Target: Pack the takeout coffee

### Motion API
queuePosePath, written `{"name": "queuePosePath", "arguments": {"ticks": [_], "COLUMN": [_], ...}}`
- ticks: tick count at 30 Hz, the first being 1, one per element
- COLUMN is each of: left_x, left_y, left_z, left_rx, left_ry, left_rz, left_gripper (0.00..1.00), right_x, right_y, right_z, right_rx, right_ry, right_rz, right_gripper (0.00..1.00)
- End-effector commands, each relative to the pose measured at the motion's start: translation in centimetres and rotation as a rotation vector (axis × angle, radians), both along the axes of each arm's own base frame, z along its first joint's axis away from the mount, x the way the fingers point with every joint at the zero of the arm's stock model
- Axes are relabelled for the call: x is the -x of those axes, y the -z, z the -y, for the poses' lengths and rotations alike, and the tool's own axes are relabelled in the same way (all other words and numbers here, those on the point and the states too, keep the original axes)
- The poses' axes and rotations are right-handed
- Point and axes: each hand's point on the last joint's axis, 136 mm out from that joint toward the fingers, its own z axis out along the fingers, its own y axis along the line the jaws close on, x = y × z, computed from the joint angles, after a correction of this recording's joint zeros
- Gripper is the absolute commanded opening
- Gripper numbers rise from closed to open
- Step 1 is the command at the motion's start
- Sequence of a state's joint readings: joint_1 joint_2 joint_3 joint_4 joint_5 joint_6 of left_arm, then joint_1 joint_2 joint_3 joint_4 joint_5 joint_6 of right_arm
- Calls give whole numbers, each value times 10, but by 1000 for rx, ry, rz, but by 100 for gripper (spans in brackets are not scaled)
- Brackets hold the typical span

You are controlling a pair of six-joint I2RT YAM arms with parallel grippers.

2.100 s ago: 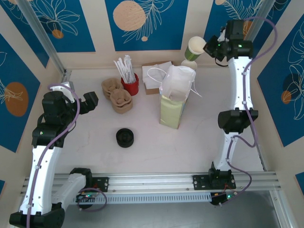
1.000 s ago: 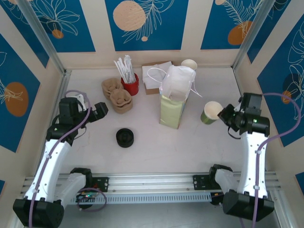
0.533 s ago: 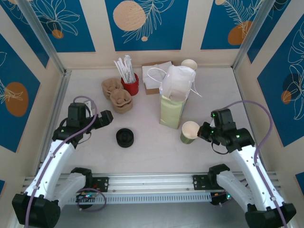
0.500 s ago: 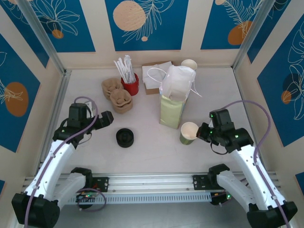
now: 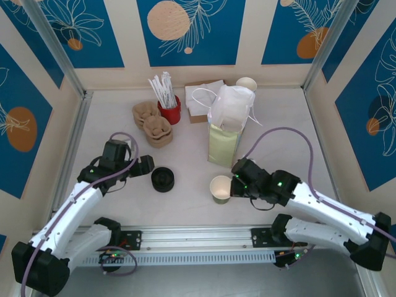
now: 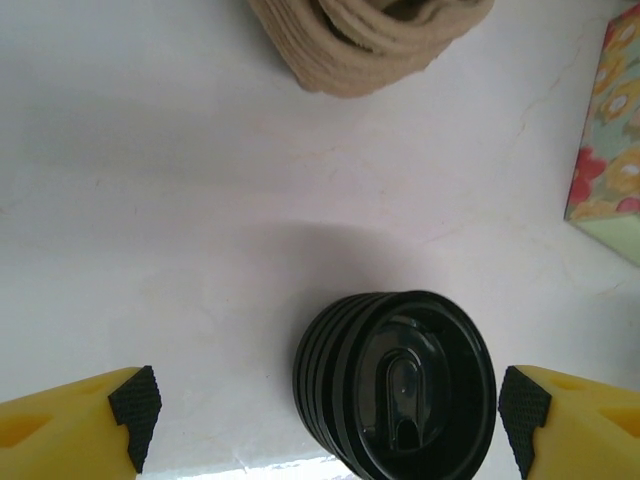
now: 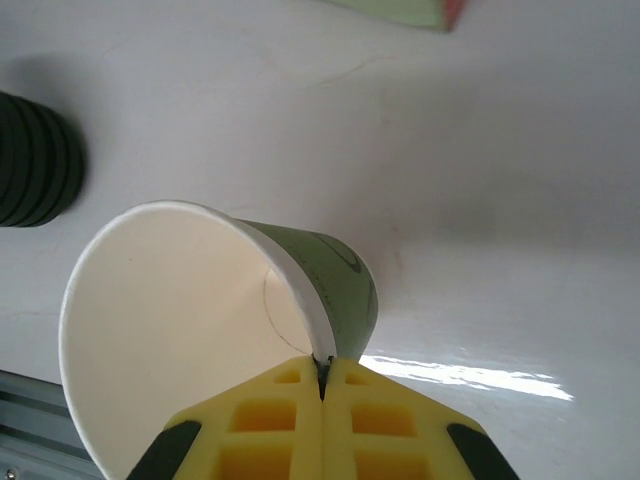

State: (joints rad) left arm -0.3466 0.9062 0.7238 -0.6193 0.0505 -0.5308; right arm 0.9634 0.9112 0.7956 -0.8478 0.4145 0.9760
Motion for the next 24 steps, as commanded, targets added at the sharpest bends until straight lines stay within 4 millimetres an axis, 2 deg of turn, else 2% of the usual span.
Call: {"name": "queuePosePath", "arguments": {"ticks": [1,7,10,18,24], "left_x": [12,17,17,17,16], "left_y": [17,27,29,27,29], "left_z": [0,7,12,17,20], "left_rx": [-25,-36,-23,-10,4], "left_ry": [-7,12,18,11,5], "left_rz": [-68,-106,-108,-105,-107], "left_gripper": [89,84,79,75,68], "right_x": [-17,-27,-33,-47,-51], "right_y": [-19,-16,-15,-10,-1], "right_z": [-35,-87,-102,-122,-123], "right_rx": [-83,-124,-96,-60,-44], "right_ry": [38,-31,-52,-66,-51], "right_rz": [77,56,48,31,1], "right_gripper": [0,0,0,0,0]}}
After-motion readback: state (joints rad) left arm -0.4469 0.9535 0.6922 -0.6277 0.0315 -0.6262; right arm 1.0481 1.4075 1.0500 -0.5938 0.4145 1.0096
